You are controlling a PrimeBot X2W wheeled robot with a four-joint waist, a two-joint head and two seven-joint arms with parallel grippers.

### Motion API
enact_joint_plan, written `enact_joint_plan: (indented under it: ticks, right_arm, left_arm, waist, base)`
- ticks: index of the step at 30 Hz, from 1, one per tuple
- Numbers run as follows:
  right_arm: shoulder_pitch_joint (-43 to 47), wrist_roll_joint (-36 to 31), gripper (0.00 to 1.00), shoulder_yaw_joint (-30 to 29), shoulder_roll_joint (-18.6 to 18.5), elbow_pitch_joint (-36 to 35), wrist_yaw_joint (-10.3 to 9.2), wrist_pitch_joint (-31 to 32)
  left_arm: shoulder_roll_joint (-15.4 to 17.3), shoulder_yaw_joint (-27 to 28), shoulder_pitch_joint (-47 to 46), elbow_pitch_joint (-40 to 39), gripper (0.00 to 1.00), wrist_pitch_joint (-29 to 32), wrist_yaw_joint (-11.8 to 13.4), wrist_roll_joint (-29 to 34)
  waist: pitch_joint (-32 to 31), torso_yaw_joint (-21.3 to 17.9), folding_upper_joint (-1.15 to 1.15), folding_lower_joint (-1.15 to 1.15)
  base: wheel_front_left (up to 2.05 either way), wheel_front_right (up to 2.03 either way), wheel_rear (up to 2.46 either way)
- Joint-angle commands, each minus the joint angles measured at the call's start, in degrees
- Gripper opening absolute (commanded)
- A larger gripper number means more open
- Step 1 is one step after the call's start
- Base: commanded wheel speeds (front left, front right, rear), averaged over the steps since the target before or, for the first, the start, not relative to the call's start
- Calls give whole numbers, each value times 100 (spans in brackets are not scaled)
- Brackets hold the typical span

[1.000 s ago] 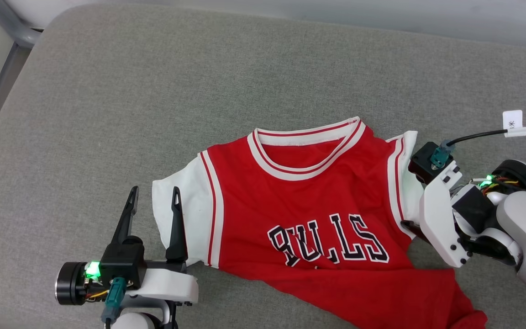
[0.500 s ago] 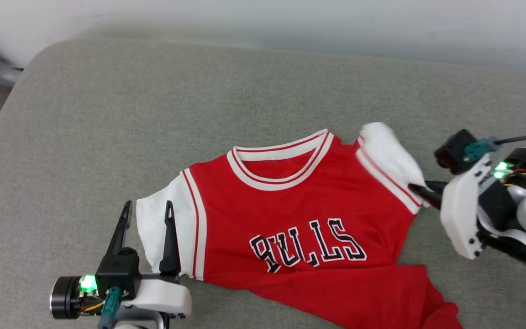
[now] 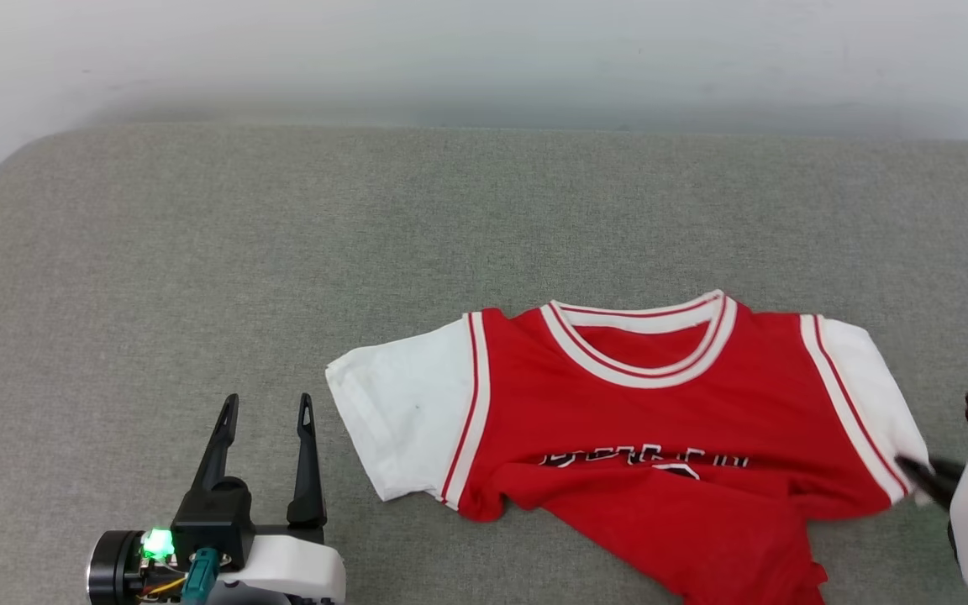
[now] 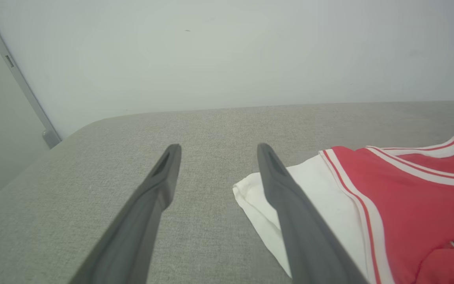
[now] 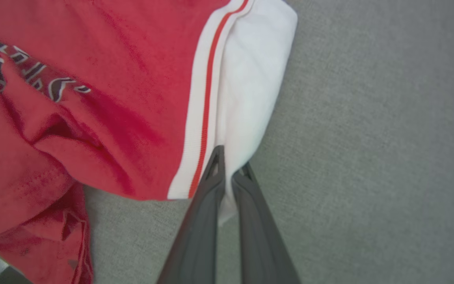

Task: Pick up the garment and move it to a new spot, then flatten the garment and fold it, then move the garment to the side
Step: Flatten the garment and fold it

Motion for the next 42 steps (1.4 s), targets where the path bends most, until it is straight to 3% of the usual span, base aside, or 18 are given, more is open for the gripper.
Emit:
enact_joint_plan:
  ticks: [1,6,7,8,9,17,22,25,31,38,42]
  right_arm:
    - [128,-5,0,-59,70,39,-10,-42]
    - [960,-44,0,-391,369,206,-10,76]
    - [1065,-107,11,-442,423,217,-8,64]
    - [1156,-146,43,-512,504,221,-8,33]
    - [1209,-225,100,-610,562,198,-8,-11]
    - [1138,-797,100,-1780,701,-769,-9,-264]
    - [944,-1135,100,-2533,646,-1766,-9,116]
    - [724,-1305,100,-2693,626,-2241,-8,530]
    - [30,-1290,100,-2280,489,-2405,-9,1593]
    - [-717,-984,100,-1516,390,-1660,-9,2848]
    - [-1072,-1067,100,-1133,376,-1235,-9,3121]
  left_arm:
    - [31,22,18,2,100,-15,-4,16]
    - [38,28,1,24,100,-15,-27,27]
    - [38,33,4,34,100,-15,-26,29]
    - [41,39,15,42,100,-15,-26,30]
    - [46,42,29,41,100,-15,-26,30]
    - [73,63,114,1,100,-15,-15,68]
    - [86,30,95,-47,100,-15,-28,80]
    - [85,15,27,-77,100,-15,-25,85]
    - [52,-73,-135,-112,100,-15,-37,68]
    - [16,-174,-379,-159,100,-15,-21,32]
    - [-3,-234,-502,-189,100,-15,-7,17]
  waist:
    - [8,-8,0,0]
    - [-4,-20,0,0]
    - [-14,-19,0,0]
    - [-30,-23,0,0]
    - [-45,-28,0,0]
    - [-200,-44,0,0]
    - [-172,45,0,0]
    - [-96,132,0,0]
    - [162,348,0,0]
    - [519,614,0,0]
    - [733,729,0,0]
  base:
    - [0,0,0]
    - [0,0,0]
    - [0,0,0]
    - [0,0,0]
    - [0,0,0]
    - [0,0,0]
    - [0,0,0]
    - [0,0,0]
    - [0,0,0]
    - [0,0,0]
    - [0,0,0]
